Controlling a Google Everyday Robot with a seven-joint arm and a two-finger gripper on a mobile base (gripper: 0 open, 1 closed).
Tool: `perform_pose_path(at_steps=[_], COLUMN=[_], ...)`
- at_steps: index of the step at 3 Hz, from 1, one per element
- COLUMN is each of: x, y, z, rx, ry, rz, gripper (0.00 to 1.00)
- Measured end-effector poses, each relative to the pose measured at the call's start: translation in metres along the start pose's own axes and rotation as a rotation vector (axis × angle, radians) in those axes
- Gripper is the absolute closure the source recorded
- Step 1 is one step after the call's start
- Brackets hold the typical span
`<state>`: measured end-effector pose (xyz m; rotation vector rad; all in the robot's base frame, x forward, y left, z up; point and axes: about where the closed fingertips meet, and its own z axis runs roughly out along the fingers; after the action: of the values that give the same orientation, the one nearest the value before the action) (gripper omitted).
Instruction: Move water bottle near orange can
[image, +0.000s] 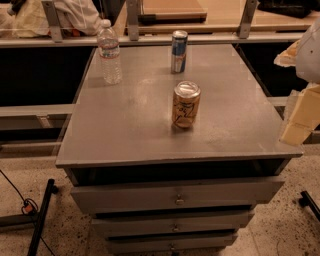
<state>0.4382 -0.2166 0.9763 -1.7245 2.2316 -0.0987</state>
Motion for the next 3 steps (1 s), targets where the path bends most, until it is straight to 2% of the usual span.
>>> perform_pose_path(at_steps=[1,2,3], x=[0.000,-0.004,-0.033], y=[0.000,-0.004,-0.032], z=[0.000,-0.003,0.001], rx=[0.000,0.005,0.011], ry=[0.000,-0.030,-0.128], rz=[0.000,-0.006,-0.042], gripper=[0.00,0.00,0.00])
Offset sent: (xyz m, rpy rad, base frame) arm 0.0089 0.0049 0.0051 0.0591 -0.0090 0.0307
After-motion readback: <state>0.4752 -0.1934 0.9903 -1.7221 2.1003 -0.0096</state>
